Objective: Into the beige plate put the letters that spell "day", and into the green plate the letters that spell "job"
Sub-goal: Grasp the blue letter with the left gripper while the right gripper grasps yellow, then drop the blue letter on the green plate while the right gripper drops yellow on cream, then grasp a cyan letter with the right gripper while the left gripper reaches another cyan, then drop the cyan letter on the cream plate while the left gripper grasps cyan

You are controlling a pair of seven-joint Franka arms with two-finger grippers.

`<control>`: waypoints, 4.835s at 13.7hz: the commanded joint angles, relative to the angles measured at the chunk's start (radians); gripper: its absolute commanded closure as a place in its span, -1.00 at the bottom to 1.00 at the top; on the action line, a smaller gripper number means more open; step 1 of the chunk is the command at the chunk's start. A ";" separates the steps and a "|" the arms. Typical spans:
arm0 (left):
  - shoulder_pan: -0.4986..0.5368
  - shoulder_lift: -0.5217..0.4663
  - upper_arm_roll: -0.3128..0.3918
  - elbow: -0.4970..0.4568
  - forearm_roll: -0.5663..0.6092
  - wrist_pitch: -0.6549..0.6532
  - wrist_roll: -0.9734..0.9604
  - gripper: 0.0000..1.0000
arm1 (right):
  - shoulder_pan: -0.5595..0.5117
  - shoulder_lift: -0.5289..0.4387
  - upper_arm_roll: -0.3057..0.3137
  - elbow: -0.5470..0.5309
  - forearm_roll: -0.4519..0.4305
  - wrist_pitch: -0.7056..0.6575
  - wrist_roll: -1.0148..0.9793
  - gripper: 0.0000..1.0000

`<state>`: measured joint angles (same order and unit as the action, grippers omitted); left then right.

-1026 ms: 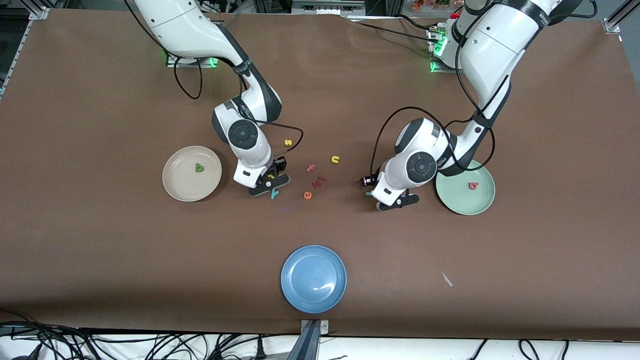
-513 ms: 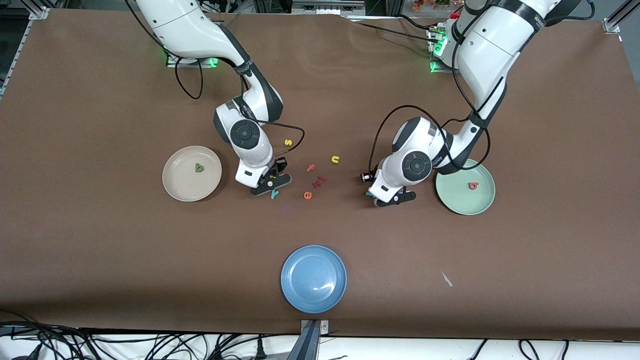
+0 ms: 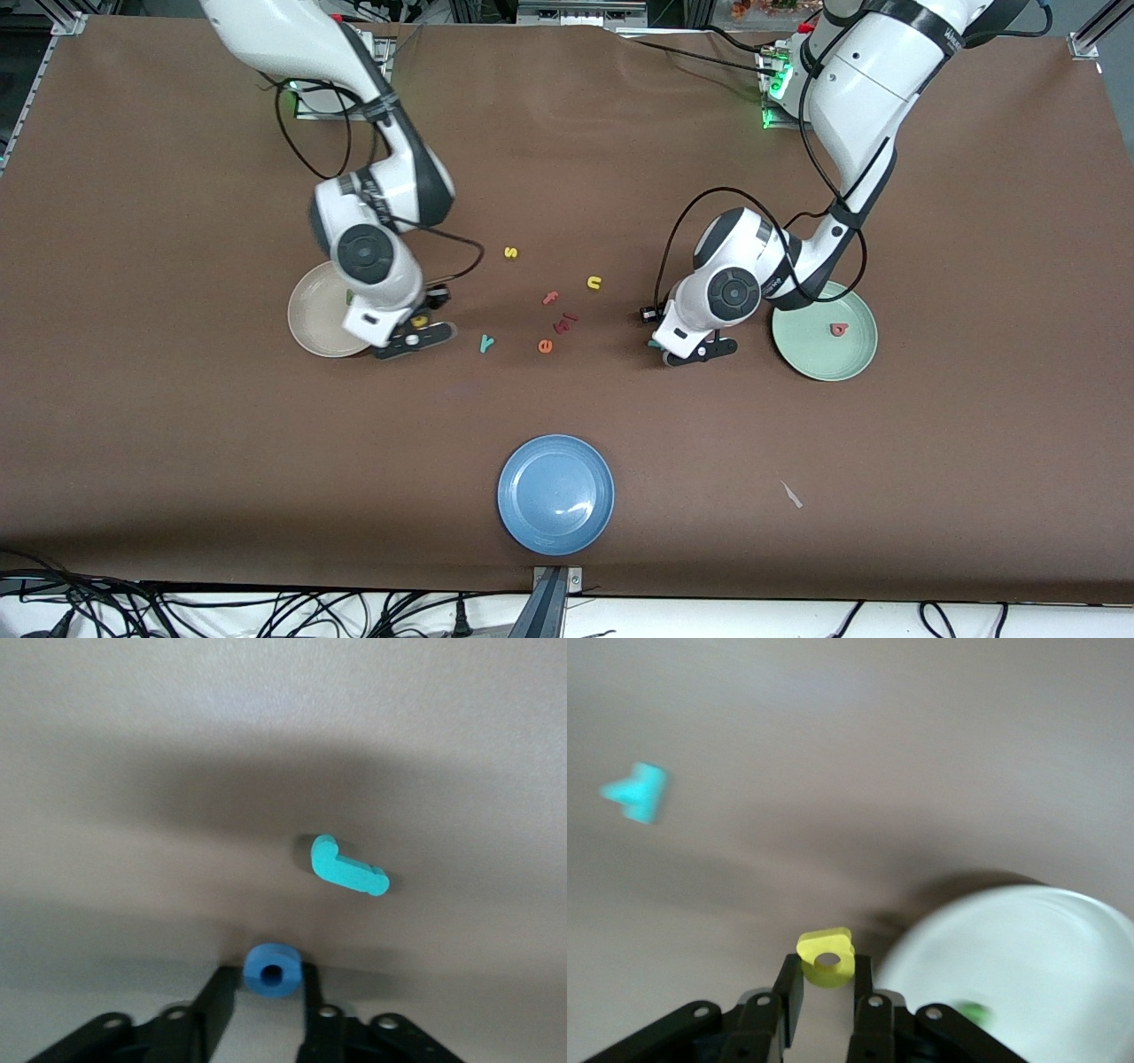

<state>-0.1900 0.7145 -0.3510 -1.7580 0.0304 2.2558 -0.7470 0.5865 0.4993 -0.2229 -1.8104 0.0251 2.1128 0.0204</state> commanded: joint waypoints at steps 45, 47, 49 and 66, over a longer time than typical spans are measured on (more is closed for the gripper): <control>0.023 0.082 -0.014 0.155 0.052 0.053 -0.940 -0.40 | 0.219 0.289 -0.108 0.309 0.254 0.066 0.853 1.00; 0.012 0.097 -0.014 0.158 0.052 0.053 -0.943 -0.28 | 0.217 0.249 -0.166 0.301 0.257 -0.041 0.730 1.00; 0.011 0.103 -0.014 0.158 0.052 0.054 -0.943 -0.11 | 0.217 0.219 -0.226 0.277 0.257 -0.134 0.602 1.00; 0.437 -0.154 -0.174 0.079 0.049 -0.458 -0.263 1.00 | 0.213 -0.090 -0.450 -0.083 0.263 -0.247 0.058 -1.00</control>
<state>0.1743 0.6073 -0.5079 -1.5852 0.1029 1.8172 -1.1634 0.7970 0.4475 -0.6545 -1.9959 0.2939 2.0032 0.0919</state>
